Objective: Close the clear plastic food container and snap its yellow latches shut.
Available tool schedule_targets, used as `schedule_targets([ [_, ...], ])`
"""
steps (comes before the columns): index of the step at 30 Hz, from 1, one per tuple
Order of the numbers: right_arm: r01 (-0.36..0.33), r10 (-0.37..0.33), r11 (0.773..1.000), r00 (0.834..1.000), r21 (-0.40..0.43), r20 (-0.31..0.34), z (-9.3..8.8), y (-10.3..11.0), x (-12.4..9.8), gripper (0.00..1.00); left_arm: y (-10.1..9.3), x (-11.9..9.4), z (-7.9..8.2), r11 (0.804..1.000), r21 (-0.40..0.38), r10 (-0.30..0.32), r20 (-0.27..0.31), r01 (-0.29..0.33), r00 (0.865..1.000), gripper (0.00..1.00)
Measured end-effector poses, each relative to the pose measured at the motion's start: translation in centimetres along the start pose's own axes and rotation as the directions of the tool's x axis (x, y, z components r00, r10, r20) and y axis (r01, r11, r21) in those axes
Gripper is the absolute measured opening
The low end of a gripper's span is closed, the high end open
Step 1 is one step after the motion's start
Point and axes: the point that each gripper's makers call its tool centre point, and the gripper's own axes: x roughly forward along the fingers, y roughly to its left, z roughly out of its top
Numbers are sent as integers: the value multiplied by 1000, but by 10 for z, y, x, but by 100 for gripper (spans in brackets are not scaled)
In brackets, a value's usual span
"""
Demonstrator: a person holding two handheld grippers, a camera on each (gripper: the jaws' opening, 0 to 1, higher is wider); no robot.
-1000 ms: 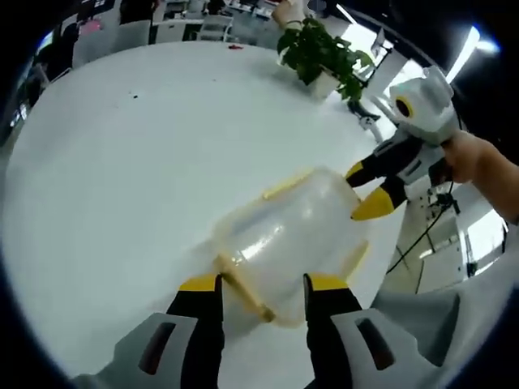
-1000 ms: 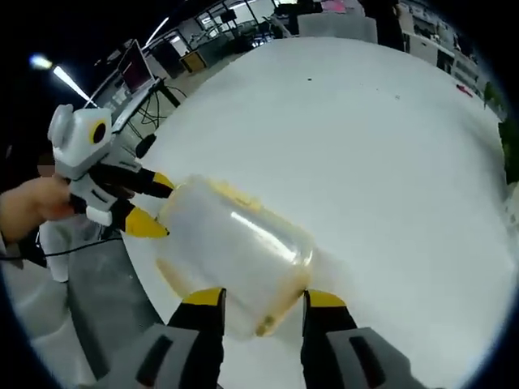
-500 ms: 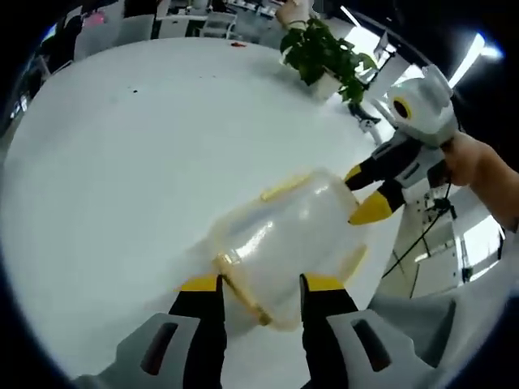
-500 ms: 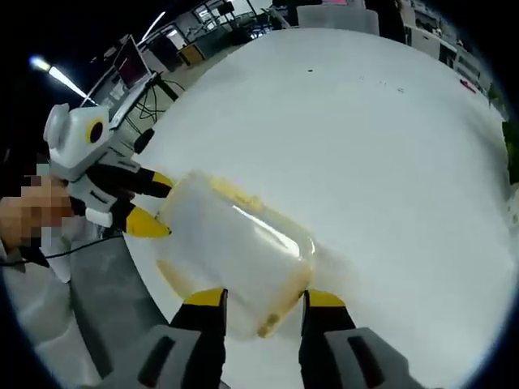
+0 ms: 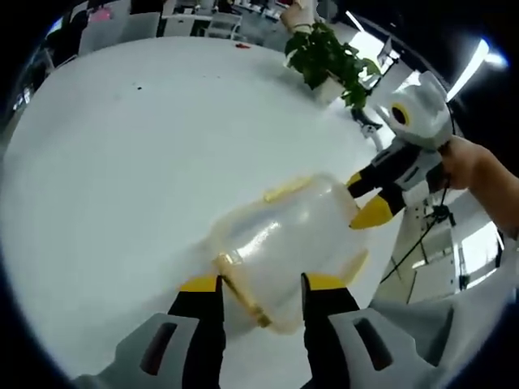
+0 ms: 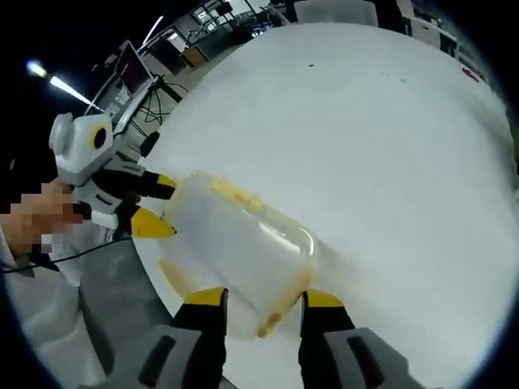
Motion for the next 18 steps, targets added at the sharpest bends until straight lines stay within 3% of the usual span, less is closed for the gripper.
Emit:
schedule_targets([
  [7,39,-38,999,999,-22,30,2,0,-3,34,0,0,0,1000,10,1,3,-1,1000,37],
  [13,95,-90,988,995,-125,46,5,-1,-4,37,-1,-3,0,995,98,3,20,-5,1000,38],
  [15,98,-92,974,995,-206,40,3,1,-3,39,-2,-4,-1,994,108,4,20,-6,1000,38],
  [18,97,-93,972,995,-216,29,0,1,-4,38,-1,-6,-1,992,128,1,25,-5,1000,37],
])
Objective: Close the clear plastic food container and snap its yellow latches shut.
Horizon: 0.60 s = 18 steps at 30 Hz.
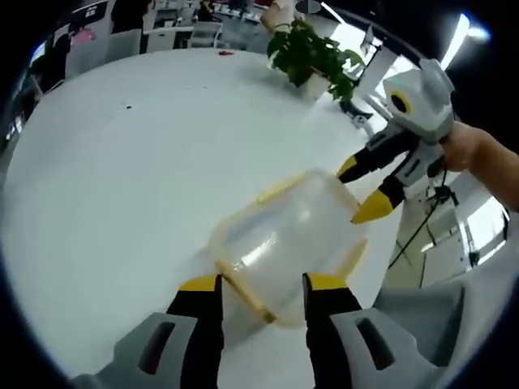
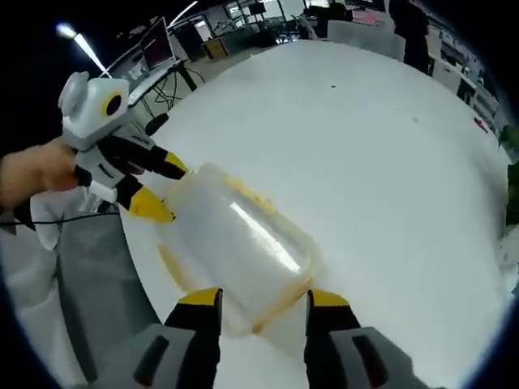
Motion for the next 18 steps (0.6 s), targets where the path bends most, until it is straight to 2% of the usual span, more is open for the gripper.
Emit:
schedule_targets([
  [3,11,-11,1000,1000,-23,20,3,-2,-5,37,-1,-2,0,999,32,-4,0,4,1000,36],
  [4,30,-28,998,999,-64,31,5,-4,-6,37,0,-4,1,997,77,3,2,-3,1000,36],
  [6,41,-36,989,999,-144,33,6,-4,-9,38,0,-6,2,994,108,9,5,-10,1000,37],
  [9,15,-9,984,999,-180,38,4,3,-11,43,-7,-8,3,990,144,-6,11,4,1000,41],
  [12,7,2,980,999,-200,46,5,4,-14,42,-8,-10,3,972,233,5,-6,-4,1000,43],
  [15,6,10,971,998,-238,67,9,6,-20,43,-12,-13,4,962,274,-2,-8,4,1000,48],
  [18,-13,38,964,995,-265,91,14,12,-23,46,-15,-16,4,941,338,-10,-28,19,1000,53],
])
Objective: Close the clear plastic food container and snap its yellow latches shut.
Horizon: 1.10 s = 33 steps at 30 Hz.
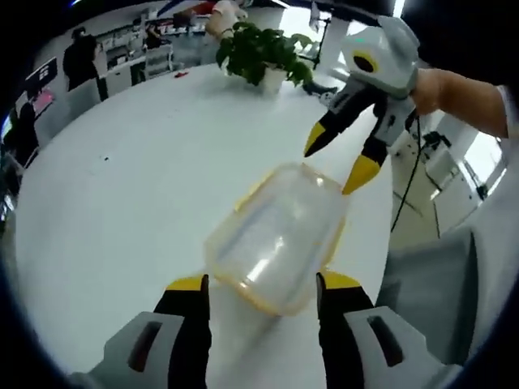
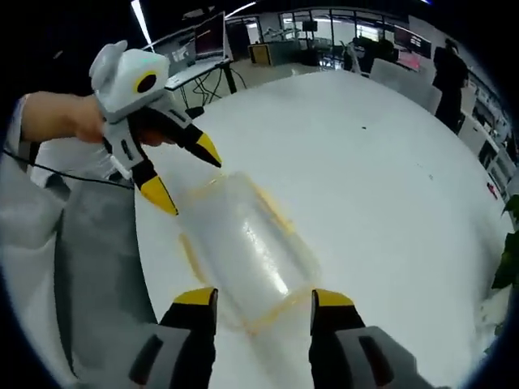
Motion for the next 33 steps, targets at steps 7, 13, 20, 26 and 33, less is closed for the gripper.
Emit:
schedule_targets([
  [7,-22,27,997,997,-71,69,15,5,-4,46,-9,-9,19,996,57,-71,63,67,996,55],
  [13,-84,109,978,986,-193,123,29,22,-3,46,-18,-11,32,982,170,-98,93,81,991,53],
  [20,-84,116,968,986,-238,124,31,25,-3,43,-36,-10,42,958,245,-182,104,152,978,49],
  [26,-66,112,956,983,-287,144,40,26,-4,39,-35,-9,47,949,274,-193,115,156,974,44],
  [33,-80,131,933,983,-350,126,45,35,4,40,-40,1,50,925,339,-215,101,170,971,40],
])
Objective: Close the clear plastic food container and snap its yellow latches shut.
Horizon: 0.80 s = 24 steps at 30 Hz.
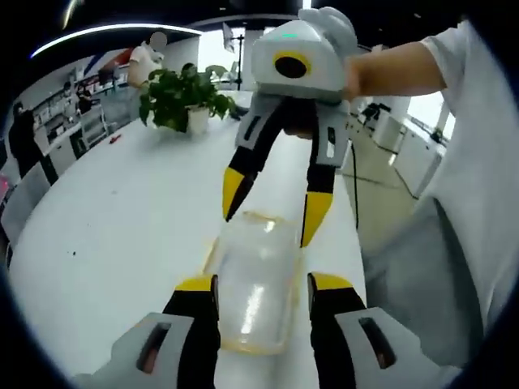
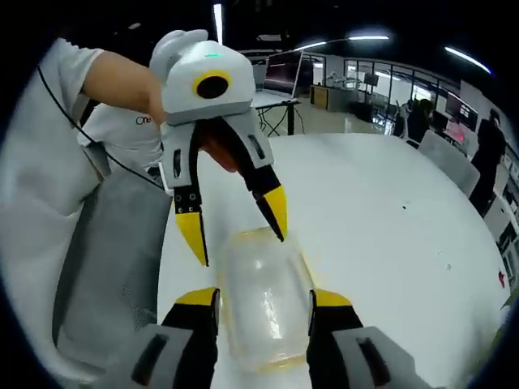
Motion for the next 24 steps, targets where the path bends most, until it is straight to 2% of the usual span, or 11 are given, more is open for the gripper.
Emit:
schedule_targets([
  [2,2,-2,1000,1000,-27,-22,-3,-1,4,37,-1,2,0,1000,16,-8,0,8,1000,38],
  [5,-7,7,1000,1000,-26,-30,-3,-2,9,37,-4,8,0,1000,9,-30,-9,30,1000,39],
  [7,-11,10,999,999,-36,-33,-2,-2,11,37,-8,10,-2,997,49,-52,-29,54,998,39],
  [17,-32,29,998,997,-51,-68,-7,-11,24,36,-1,16,-2,997,52,-46,-37,48,998,36],
  [24,-53,48,997,995,-59,-92,-11,-16,32,39,2,22,-10,998,53,-35,-61,38,998,36],
])
